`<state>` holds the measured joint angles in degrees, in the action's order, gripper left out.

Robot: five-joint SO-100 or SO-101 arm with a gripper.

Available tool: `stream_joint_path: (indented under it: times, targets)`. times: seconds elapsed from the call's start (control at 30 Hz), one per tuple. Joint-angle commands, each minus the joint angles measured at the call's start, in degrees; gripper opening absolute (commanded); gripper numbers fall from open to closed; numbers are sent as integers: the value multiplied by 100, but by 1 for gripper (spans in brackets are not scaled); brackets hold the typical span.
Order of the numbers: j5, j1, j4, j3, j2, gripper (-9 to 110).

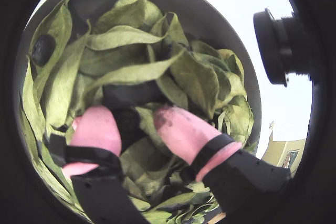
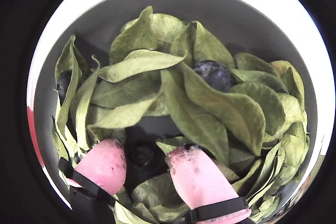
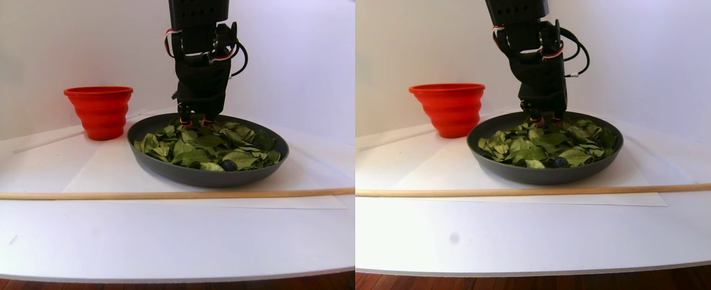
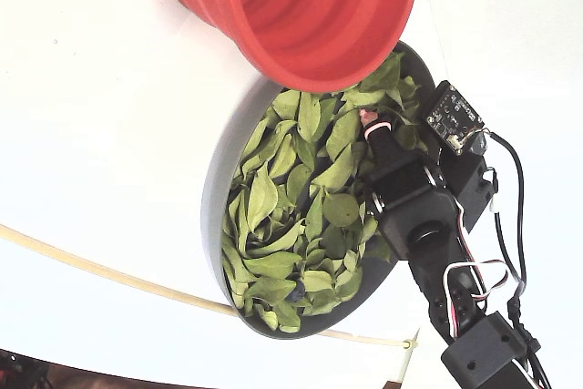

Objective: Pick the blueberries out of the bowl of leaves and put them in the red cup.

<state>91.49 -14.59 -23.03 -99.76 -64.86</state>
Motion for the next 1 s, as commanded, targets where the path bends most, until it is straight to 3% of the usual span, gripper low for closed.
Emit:
stream_joint_path:
  times: [0.0, 0.97]
  targets:
    - [0, -70, -62, 193, -88, 16]
    - [211, -132, -62, -114, 97, 14]
